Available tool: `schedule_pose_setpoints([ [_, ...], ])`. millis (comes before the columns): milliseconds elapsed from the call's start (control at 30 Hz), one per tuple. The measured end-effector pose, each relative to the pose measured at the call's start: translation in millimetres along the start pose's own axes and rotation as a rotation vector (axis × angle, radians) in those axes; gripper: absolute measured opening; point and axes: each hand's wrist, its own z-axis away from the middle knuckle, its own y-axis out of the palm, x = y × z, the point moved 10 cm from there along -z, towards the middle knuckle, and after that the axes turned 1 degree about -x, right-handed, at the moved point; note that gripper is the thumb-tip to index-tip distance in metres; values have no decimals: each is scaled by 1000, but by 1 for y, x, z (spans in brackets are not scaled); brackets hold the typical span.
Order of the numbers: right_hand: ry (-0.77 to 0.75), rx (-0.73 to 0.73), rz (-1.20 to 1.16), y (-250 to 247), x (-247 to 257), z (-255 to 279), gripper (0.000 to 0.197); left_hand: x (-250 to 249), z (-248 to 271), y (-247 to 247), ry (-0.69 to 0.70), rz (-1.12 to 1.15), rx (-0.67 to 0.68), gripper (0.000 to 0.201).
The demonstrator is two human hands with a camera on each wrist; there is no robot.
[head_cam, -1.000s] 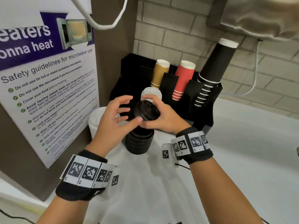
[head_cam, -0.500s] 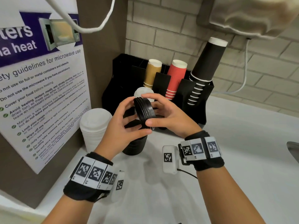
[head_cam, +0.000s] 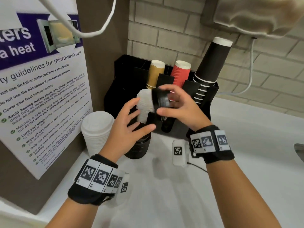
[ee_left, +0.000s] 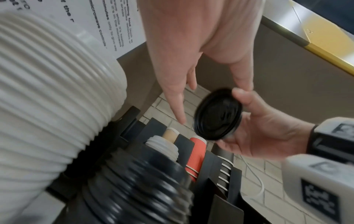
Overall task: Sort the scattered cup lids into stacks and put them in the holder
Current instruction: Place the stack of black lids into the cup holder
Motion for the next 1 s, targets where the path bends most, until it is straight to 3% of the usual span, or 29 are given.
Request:
schedule_pose_setpoints([
  [67, 8, -155, 115, -32, -9, -11, 62, -3, -1, -10, 16, -61, -44, 59],
  [133, 77, -197, 271, -52, -29, -19, 65, -5, -1, -20, 31, -107, -76, 45],
  [300, 252, 39, 772, -47, -88, -34, 75, -8, 1, -32, 53, -179, -108, 36],
  [600, 408, 370, 1244, -6, -127, -44, 87, -8, 1, -35, 34, -176, -126, 33],
  [1000, 441, 440, 1359, 9, -141, -35, 81, -8, 1, -42, 23, -176, -143, 32],
])
